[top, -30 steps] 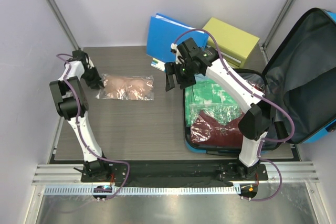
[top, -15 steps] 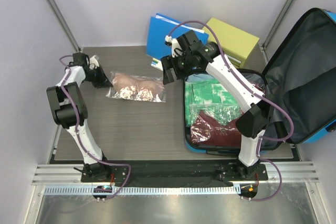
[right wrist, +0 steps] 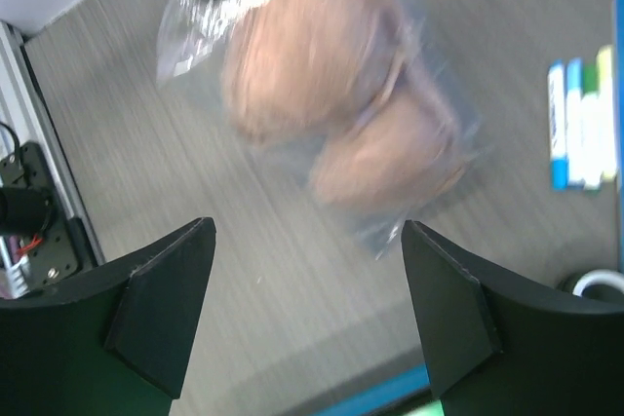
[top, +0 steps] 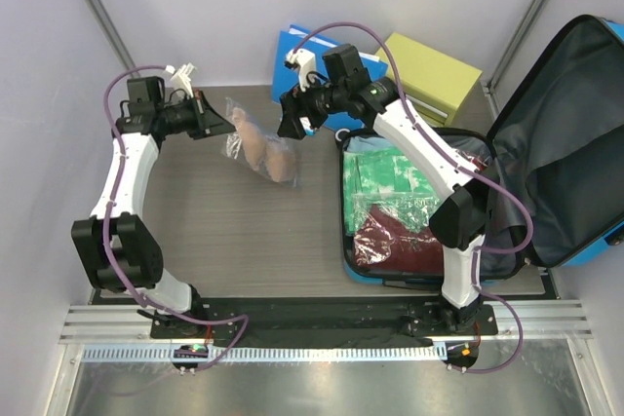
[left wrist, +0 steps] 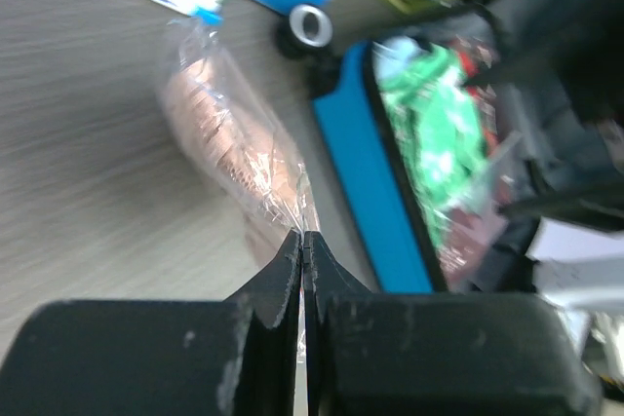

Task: Pack the luggage
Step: Pick up the household item at the center of the board.

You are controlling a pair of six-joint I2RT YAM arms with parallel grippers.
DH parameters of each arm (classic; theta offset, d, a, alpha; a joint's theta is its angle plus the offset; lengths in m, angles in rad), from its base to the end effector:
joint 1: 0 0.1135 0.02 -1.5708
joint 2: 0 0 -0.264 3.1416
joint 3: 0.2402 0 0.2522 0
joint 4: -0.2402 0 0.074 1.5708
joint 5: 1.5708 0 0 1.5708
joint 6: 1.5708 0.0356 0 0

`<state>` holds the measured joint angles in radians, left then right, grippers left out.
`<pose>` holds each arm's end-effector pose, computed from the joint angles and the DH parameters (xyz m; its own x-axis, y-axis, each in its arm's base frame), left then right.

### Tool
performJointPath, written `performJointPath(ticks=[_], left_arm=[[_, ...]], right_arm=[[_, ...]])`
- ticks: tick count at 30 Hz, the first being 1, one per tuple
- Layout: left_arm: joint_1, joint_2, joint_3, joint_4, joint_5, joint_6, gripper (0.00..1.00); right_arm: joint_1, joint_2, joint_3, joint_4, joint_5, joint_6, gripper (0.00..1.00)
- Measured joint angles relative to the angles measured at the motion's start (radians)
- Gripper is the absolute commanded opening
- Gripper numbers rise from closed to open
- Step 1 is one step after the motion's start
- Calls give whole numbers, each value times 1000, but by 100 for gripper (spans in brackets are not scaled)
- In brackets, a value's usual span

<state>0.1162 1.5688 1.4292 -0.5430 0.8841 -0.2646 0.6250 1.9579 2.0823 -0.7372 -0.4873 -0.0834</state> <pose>0.3462 0.0127 0.3419 -0.7414 -0.2535 -0.6214 0.3405 0.6558 -0.6738 0.3483 0.2719 0.3872 -0.3959 -0.3764 -0.8376 -0.8636 0.4627 0.2002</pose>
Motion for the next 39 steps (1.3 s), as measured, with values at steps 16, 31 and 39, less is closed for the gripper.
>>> performJointPath(ticks=[16,31,39], left_arm=[[-66,-98,-47,-1,393,-144,0],[-201,-148,-47,39,560,-306,0],[-208,-188,-73,46,571,-331,0]], right_arm=[[-13,23,-14,249,-227,20,87],[-70,-134,-472,616,-424,325,86],[-142,-262,-528,737,-402,506,79]])
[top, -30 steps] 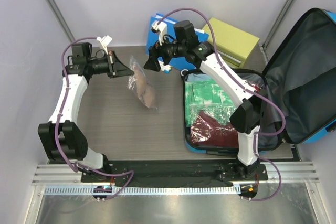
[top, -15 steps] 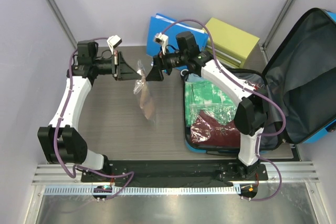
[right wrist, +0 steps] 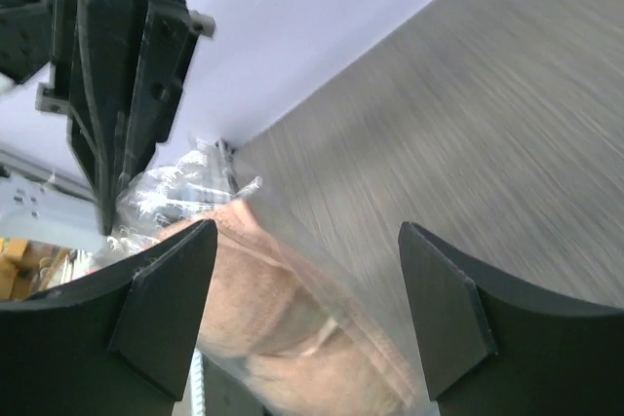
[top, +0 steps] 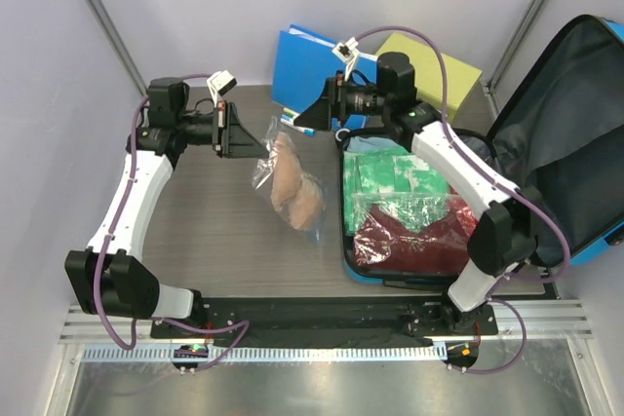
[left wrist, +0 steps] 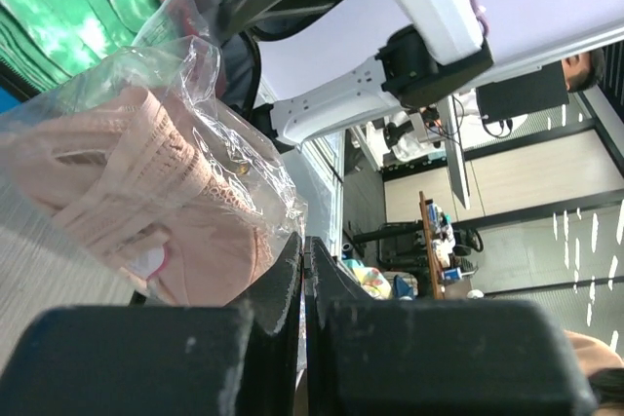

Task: Pack the luggage
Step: Pick up the household item at the center of the board, then place the household item in the luggage.

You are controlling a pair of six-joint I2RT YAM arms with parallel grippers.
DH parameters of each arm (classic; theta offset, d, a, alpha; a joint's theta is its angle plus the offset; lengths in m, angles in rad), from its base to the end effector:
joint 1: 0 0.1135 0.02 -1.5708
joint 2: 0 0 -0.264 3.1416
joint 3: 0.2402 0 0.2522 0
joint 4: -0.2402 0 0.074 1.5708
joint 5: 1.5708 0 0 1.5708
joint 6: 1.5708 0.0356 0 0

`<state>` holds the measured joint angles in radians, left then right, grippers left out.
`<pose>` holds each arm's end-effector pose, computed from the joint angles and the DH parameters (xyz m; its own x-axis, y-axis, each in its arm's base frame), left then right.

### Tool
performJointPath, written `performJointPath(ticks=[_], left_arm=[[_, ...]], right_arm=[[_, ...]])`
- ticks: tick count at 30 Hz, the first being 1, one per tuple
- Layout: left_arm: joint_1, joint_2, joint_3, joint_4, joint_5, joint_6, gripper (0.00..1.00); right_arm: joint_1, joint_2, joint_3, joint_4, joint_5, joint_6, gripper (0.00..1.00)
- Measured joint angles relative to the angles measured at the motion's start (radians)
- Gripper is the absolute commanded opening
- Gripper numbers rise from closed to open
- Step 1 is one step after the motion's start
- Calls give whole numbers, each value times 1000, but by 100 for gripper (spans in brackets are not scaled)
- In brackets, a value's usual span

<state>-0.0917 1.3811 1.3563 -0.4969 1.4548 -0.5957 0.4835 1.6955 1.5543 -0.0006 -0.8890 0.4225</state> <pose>0.2799 -0.0612 0.3877 -0.8979 0.0174 -0.4399 0.4402 0.0557 -0.8962 0.3407 0.2101 0.3867 -0.5133 0.0224 -0.8579 -0.8366 0.2099 0.5060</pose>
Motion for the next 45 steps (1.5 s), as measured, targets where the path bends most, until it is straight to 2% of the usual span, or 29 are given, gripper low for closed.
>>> performJointPath(ticks=[2,4,6,9,13,17,24,34,35,36,38,39,40,41,42,43,44,45], left_arm=[[-1,0,-6,-1,-10,-2,0],[-6,3,-7,0,-23,-3,0],[-13,6,-7,0,-32,-3,0],[-36,17,-5,0,-44,-3,0],[-83,40,3,0,-49,-6,0],[-120,48,3,-1,-69,-11,0],[-156,48,3,-1,-146,-21,0],[-199,60,36,-96,-243,58,0],[-204,63,44,-123,-250,79,0],[-206,66,50,-138,-256,91,0],[-214,79,71,-182,-278,123,1],[-216,84,80,-198,-294,138,5],[-218,90,89,-216,-306,155,25],[-219,92,95,-230,-320,165,34],[-219,95,100,-240,-334,181,40],[-220,97,103,-251,-345,188,52],[-220,97,106,-264,-362,192,57],[-220,97,108,-270,-372,203,61]], right_arm=[[-5,-40,32,-99,53,-23,77],[10,-61,137,-229,149,-55,77],[35,-66,188,-276,196,-67,77],[88,-70,250,-343,268,-92,82],[138,-77,217,-356,262,-100,83],[131,-51,192,-381,268,-71,81],[130,35,355,-615,402,-105,78],[202,62,400,-814,460,-106,76],[208,74,406,-821,468,-105,74],[210,84,409,-828,472,-104,63],[216,112,429,-854,482,-103,49],[219,127,440,-869,484,-98,35],[222,142,453,-886,489,-96,29],[227,159,470,-907,497,-93,22],[229,172,484,-924,507,-91,10],[231,182,496,-942,521,-90,6],[233,188,504,-960,539,-90,1],[234,190,510,-975,555,-86,1]])
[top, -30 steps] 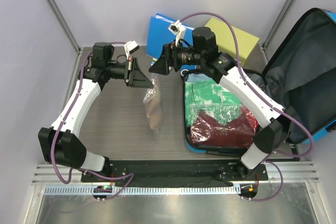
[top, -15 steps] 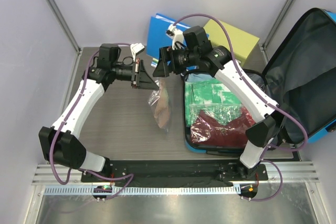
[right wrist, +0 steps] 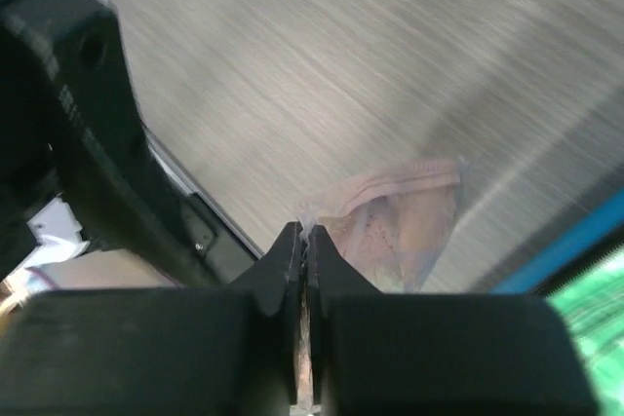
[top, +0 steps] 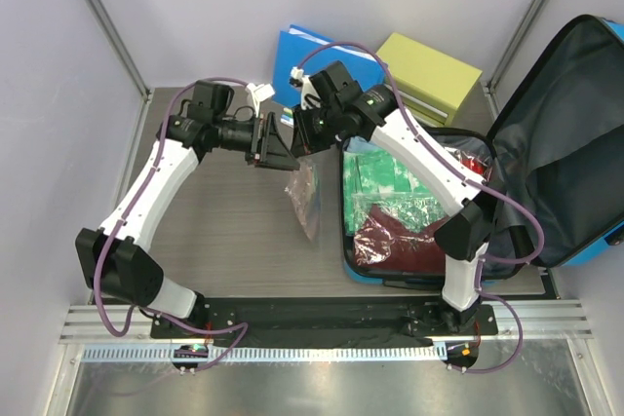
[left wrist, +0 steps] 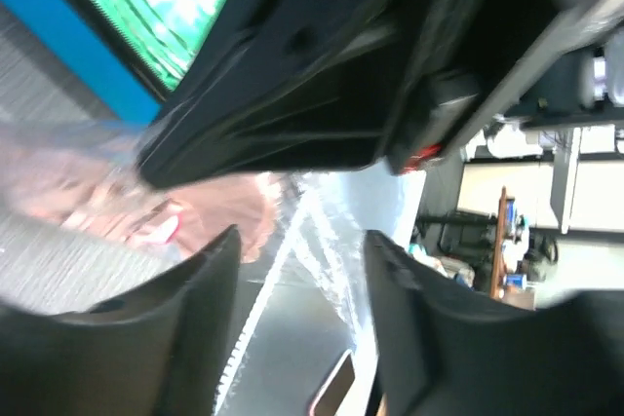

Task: Pack the luggage
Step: Place the household item in the luggage.

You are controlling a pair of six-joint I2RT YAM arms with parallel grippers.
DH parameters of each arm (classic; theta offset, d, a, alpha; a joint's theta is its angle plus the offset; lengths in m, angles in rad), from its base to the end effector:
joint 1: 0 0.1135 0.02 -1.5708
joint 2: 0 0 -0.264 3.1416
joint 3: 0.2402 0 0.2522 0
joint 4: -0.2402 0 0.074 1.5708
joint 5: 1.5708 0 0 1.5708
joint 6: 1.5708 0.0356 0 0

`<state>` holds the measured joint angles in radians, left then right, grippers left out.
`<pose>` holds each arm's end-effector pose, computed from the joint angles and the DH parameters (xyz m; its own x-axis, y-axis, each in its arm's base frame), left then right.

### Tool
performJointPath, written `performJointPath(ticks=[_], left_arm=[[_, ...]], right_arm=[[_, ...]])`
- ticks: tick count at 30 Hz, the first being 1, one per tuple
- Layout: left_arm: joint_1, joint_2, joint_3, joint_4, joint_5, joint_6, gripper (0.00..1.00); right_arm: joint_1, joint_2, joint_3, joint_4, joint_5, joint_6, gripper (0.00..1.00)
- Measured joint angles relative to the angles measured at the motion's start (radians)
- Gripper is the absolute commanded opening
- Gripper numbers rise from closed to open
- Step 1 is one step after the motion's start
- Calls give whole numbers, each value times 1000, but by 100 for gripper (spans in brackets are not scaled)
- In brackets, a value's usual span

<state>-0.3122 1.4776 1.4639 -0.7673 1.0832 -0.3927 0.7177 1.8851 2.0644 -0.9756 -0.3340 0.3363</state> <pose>0.2812 -0.1238 0.3692 -0.9025 0.1029 -0.4181 0.4282 0.3166 -0.8464 0.2991 0.2766 0.3904 -0.7703 -0.2586 -0.5829 -0.5718 0.6846 0.4520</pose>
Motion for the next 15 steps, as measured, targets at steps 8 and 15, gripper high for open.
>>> performJointPath(ticks=[8,15], left_arm=[[10,26,6,-18,-85,13,92],[117,58,2,8,-77,13,93]], right_arm=[[-89,-13,80,-68,97,7,1],[-259,-93,271,-201,195,-74,1]])
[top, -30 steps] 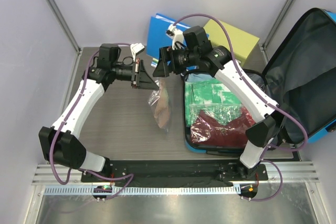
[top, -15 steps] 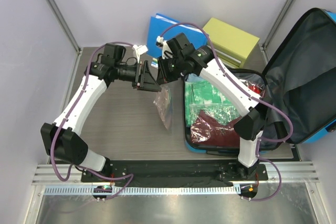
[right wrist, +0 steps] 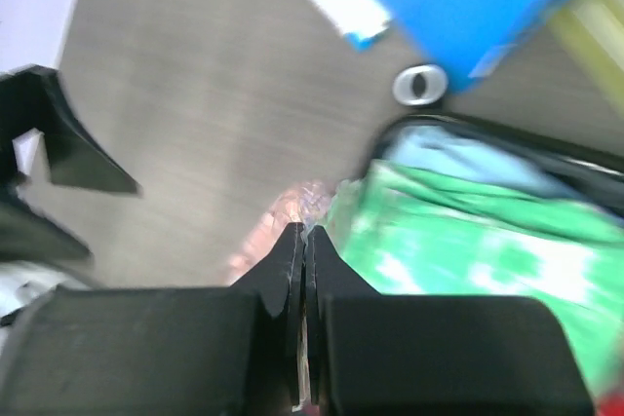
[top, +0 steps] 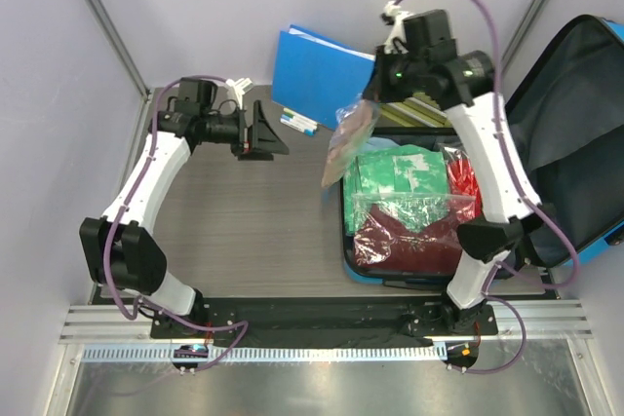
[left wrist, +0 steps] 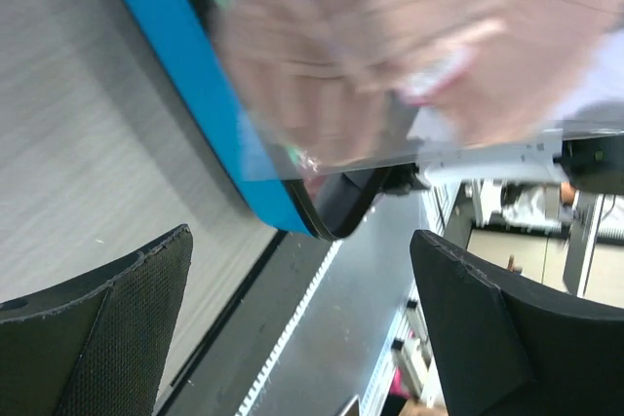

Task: Pack the luggage
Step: Place the household item in the luggage.

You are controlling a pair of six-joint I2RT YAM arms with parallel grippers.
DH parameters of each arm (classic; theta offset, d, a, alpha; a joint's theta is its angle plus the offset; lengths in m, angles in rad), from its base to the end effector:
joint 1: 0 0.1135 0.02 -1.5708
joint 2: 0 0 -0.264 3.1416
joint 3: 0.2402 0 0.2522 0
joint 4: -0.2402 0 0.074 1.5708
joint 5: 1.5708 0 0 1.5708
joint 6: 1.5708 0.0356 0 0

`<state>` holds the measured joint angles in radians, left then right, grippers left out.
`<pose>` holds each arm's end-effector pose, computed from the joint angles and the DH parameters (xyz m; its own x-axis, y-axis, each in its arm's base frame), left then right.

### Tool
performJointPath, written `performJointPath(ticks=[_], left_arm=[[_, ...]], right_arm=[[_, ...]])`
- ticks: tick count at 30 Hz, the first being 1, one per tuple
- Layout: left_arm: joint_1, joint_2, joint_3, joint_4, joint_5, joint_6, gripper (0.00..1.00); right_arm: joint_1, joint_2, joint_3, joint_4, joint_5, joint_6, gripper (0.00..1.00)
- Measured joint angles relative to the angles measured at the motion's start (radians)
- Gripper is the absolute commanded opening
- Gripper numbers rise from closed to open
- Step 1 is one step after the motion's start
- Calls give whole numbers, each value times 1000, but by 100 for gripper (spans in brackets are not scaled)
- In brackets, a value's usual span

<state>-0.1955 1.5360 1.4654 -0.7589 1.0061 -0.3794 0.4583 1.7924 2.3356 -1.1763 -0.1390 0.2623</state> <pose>0.3102 -0.0921 0.3513 -0.9178 -0.0203 -0.3965 0.3484 0.4378 -0.8289 0.3070 0.1570 0.4844 -0.6520 -0.0353 -0.7574 -0.3823 0.8779 0.2882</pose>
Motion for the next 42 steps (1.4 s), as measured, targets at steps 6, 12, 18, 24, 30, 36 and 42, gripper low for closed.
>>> performJointPath(ticks=[6,12,18,24,30,36,42], left_arm=[[62,61,0,10,12,6,93],[57,143,8,10,31,14,92],[57,163,29,10,48,16,92],[57,163,28,11,50,19,92],[57,163,10,4,39,34,92],[43,163,8,-33,-8,76,92],[9,163,-33,-41,-42,98,92]], right_arm=[[-28,-196,31,-120,208,-98,1],[-24,-354,16,-172,459,-167,1],[-24,-415,-75,-177,609,-244,5],[-23,-409,-393,-170,492,-261,5],[30,-229,-637,-153,311,-230,22],[85,-202,-637,-108,131,-167,94],[84,-217,-570,-111,92,-117,100]])
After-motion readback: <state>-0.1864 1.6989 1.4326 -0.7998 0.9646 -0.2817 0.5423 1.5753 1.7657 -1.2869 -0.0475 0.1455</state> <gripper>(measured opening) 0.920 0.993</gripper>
